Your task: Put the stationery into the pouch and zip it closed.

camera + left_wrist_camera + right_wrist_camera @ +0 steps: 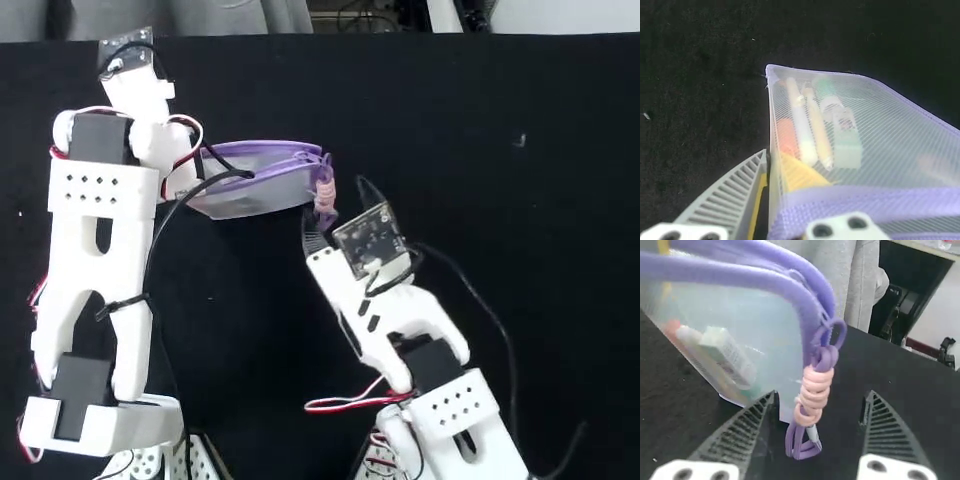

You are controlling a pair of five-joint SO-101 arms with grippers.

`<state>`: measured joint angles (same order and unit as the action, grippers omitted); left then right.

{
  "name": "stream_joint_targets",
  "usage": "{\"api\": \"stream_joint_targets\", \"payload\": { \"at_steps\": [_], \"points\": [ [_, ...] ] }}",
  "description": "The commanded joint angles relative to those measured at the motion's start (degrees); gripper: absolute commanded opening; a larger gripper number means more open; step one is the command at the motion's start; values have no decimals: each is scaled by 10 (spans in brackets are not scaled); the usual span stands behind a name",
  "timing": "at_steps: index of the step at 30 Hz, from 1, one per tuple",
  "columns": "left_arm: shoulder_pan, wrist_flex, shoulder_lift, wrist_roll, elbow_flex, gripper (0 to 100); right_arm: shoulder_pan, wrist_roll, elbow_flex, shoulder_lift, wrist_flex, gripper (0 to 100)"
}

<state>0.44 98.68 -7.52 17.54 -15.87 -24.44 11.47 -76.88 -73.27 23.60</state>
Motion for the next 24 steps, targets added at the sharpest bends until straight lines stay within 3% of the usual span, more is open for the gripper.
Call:
{"api": "stream_joint_targets", "payload": {
  "at_steps": [1,5,10,16,24],
  "points": [
    [-21,-8,-3,-6,5,29,-9,9,-14,-2,-54,254],
    [-18,-6,-4,-6,5,29,-8,10,-54,-1,-136,254],
    [-18,-5,-4,-6,5,29,-7,9,-59,-1,-157,243],
    [-18,-4,-4,-6,5,29,-5,5,-39,15,-157,61],
    [-20,-4,-6,-6,5,29,41,-16,78,225,-157,11]
  ]
}}
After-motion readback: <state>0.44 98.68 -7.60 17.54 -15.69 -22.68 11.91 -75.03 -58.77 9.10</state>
